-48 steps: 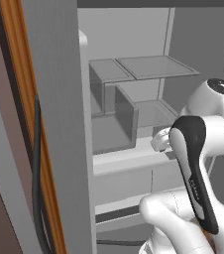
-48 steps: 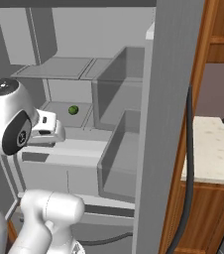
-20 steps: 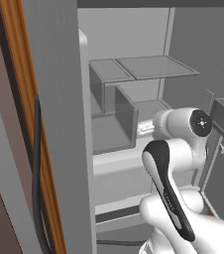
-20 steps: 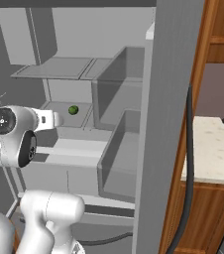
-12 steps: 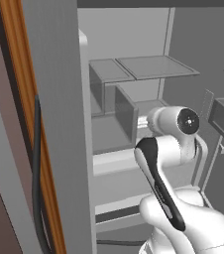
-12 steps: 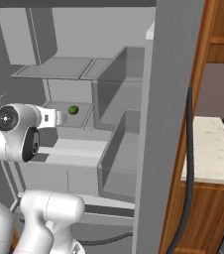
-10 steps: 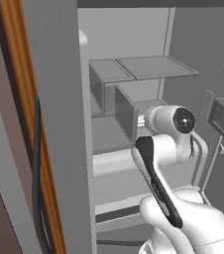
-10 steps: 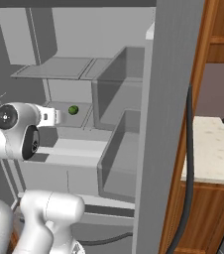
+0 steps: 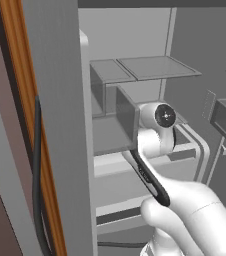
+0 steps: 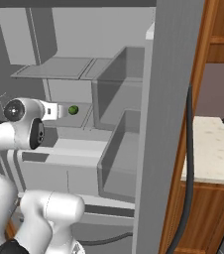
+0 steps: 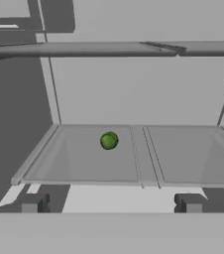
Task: Gather the eggplant and avocado from the fridge and place them on a tray on the dining counter. Then gather the steaks from the fridge and place them on the other tray.
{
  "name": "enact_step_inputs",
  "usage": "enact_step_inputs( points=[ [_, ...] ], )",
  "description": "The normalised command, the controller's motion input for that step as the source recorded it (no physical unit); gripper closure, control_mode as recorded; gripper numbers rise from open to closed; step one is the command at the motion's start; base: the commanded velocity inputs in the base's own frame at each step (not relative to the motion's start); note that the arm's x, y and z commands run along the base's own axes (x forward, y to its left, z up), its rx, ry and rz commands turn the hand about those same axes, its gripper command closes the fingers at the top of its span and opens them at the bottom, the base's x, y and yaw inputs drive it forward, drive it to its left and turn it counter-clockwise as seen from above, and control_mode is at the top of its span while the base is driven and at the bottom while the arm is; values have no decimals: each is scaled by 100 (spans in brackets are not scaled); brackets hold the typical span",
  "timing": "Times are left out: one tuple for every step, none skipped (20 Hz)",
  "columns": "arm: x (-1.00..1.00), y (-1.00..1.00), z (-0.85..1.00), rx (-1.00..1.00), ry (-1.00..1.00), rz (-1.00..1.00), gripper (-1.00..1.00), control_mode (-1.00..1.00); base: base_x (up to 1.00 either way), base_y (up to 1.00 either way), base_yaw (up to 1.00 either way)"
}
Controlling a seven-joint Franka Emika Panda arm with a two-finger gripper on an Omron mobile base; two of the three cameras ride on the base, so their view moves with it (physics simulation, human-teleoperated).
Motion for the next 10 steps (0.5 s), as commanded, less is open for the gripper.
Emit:
enact_step_inputs(
  points=[
    [58,0,-14,0,0,0,-100,-100,0,0,0],
    [58,2,-8,0,0,0,-100,-100,0,0,0],
    [52,0,-3,0,1,0,-100,-100,0,0,0],
    [51,0,-6,0,3,0,-100,-100,0,0,0],
    [54,3,-7,0,4,0,-100,-100,0,0,0],
    [55,14,-11,0,4,0,-100,-100,0,0,0],
    [55,12,-11,0,3,0,-100,-100,0,0,0],
    [56,14,-11,0,3,0,-100,-100,0,0,0],
    [59,16,-13,0,2,0,-100,-100,0,0,0],
    [57,14,-13,0,1,0,-100,-100,0,0,0]
  ],
)
